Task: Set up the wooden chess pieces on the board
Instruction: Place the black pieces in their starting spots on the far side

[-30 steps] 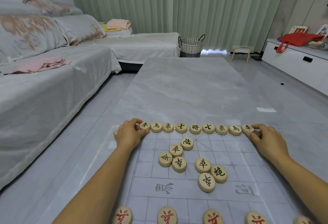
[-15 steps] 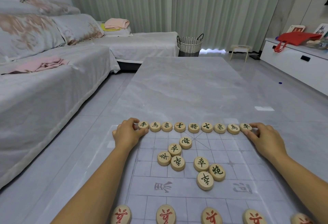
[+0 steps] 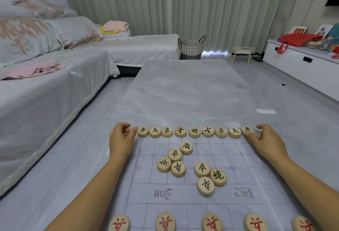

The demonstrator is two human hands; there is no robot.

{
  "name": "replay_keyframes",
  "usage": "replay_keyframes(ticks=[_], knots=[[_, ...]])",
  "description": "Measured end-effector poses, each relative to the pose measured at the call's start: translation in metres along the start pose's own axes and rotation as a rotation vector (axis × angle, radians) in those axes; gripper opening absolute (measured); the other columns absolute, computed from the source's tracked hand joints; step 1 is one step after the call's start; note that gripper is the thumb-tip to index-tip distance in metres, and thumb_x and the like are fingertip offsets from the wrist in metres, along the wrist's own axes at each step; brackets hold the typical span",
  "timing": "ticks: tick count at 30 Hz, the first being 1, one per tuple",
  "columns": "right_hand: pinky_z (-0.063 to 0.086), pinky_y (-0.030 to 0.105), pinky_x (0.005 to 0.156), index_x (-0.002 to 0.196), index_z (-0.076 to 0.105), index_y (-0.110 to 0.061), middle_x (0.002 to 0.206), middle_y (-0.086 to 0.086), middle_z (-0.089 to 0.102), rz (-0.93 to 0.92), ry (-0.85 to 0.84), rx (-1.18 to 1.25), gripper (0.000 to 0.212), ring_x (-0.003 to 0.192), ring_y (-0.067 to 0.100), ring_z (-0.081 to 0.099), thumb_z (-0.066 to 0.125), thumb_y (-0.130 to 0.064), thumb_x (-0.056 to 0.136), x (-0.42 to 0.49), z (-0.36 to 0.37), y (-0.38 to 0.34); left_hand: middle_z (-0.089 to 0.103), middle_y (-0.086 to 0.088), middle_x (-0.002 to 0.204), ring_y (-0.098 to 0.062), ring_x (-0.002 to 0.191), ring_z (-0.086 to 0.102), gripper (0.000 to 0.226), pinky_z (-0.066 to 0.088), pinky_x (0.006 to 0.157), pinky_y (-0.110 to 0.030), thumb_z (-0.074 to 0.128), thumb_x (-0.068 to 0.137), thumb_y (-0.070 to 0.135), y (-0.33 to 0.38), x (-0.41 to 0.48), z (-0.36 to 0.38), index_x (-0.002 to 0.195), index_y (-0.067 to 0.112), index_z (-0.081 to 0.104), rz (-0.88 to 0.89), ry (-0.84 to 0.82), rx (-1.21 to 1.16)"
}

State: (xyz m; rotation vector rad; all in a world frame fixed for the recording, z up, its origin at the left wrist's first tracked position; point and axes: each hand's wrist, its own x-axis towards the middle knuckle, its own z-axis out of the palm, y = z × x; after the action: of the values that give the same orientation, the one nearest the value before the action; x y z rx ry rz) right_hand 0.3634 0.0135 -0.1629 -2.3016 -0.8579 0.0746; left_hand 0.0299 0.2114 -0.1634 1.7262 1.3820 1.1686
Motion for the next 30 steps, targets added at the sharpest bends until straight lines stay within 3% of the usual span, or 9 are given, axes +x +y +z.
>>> replay_keyframes(ticks=[2, 7, 9, 12, 14, 21, 25, 28, 30], knots=[[0.045, 0.046, 0.088, 0.123, 0.047, -0.005, 0.083, 0.006, 0.058, 0.007, 0.002, 0.028, 0.058, 0.103, 0.034, 0.055, 0.056, -0.047, 0.084, 0.0, 0.0, 0.0, 0.05, 0.004, 0.078, -0.009, 0.071, 0.05, 0.024, 0.039, 0.063, -0.019, 0.06, 0.087, 0.02, 0.003, -0.005, -0.002, 0.106, 0.007, 0.054, 0.008, -0.023, -0.003], [0.045, 0.043, 0.084, 0.121, 0.047, -0.005, 0.078, 0.003, 0.056, 0.007, 0.003, 0.064, 0.05, 0.1, 0.034, 0.055, 0.056, -0.041, 0.086, 0.001, -0.001, 0.001, 0.056, 0.003, 0.078, -0.018, 0.076, 0.052, 0.015, 0.042, 0.07, -0.027, 0.064, 0.084, 0.024, 0.005, -0.032, -0.009, 0.097, 0.018, 0.057, 0.046, -0.267, 0.053], [0.044, 0.042, 0.083, 0.12, 0.047, -0.005, 0.079, 0.003, 0.056, 0.009, 0.005, 0.072, 0.048, 0.1, 0.034, 0.055, 0.056, -0.039, 0.087, 0.0, -0.001, 0.001, 0.059, 0.005, 0.083, -0.013, 0.081, 0.054, 0.028, 0.042, 0.074, -0.027, 0.065, 0.077, 0.045, 0.004, -0.048, -0.014, 0.097, 0.026, 0.059, 0.165, -0.384, 0.102], [0.043, 0.041, 0.082, 0.118, 0.048, -0.006, 0.082, 0.004, 0.056, 0.023, 0.011, 0.1, 0.044, 0.101, 0.033, 0.054, 0.056, -0.036, 0.087, 0.0, -0.002, 0.0, 0.058, 0.014, 0.094, -0.002, 0.095, 0.049, 0.055, 0.039, 0.086, -0.027, 0.046, 0.058, 0.084, 0.003, -0.062, -0.018, 0.098, 0.047, 0.054, 0.41, -0.542, 0.246], [0.041, 0.038, 0.078, 0.116, 0.048, -0.006, 0.083, 0.005, 0.056, 0.031, 0.015, 0.123, 0.041, 0.097, 0.031, 0.054, 0.056, -0.034, 0.087, -0.001, -0.002, 0.001, 0.052, 0.02, 0.1, 0.005, 0.1, 0.042, 0.062, 0.034, 0.09, -0.023, 0.033, 0.058, 0.089, 0.003, -0.067, -0.017, 0.105, 0.053, 0.051, 0.461, -0.625, 0.291], [0.034, 0.033, 0.068, 0.108, 0.051, -0.006, 0.08, 0.006, 0.052, 0.008, 0.055, 0.287, 0.024, 0.082, 0.028, 0.051, 0.055, -0.021, 0.089, -0.008, -0.008, -0.004, 0.05, 0.02, 0.104, 0.002, 0.103, 0.04, 0.076, 0.032, 0.095, -0.027, 0.03, 0.06, 0.088, 0.004, -0.067, -0.014, 0.117, 0.045, 0.052, 0.496, -0.661, 0.309], [0.037, 0.033, 0.068, 0.094, 0.059, -0.005, 0.078, 0.004, 0.054, -0.209, 0.085, 0.134, 0.01, 0.079, 0.025, 0.05, 0.056, -0.01, 0.086, -0.019, -0.01, -0.022, 0.046, 0.016, 0.109, -0.003, 0.106, 0.038, 0.092, 0.027, 0.093, -0.02, 0.03, 0.052, 0.09, 0.008, -0.067, -0.015, 0.131, 0.044, 0.039, 0.484, -0.68, 0.392], [0.043, 0.038, 0.071, 0.089, 0.058, -0.014, 0.082, 0.003, 0.059, -0.36, -0.094, 0.167, 0.003, 0.078, 0.023, 0.054, 0.056, -0.014, 0.088, -0.038, -0.003, -0.063, 0.041, 0.017, 0.107, -0.002, 0.102, 0.034, 0.089, 0.023, 0.089, -0.013, 0.025, 0.055, 0.089, 0.009, -0.068, -0.014, 0.132, 0.046, 0.037, 0.526, -0.687, 0.441], [0.045, 0.034, 0.074, 0.094, 0.058, -0.021, 0.086, -0.001, 0.06, -0.454, -0.27, 0.129, 0.006, 0.081, 0.019, 0.055, 0.056, -0.023, 0.089, -0.051, 0.01, -0.091, 0.039, 0.018, 0.104, -0.002, 0.099, 0.032, 0.085, 0.021, 0.088, -0.009, 0.024, 0.057, 0.088, 0.01, -0.069, -0.015, 0.13, 0.047, 0.039, 0.537, -0.68, 0.455]])
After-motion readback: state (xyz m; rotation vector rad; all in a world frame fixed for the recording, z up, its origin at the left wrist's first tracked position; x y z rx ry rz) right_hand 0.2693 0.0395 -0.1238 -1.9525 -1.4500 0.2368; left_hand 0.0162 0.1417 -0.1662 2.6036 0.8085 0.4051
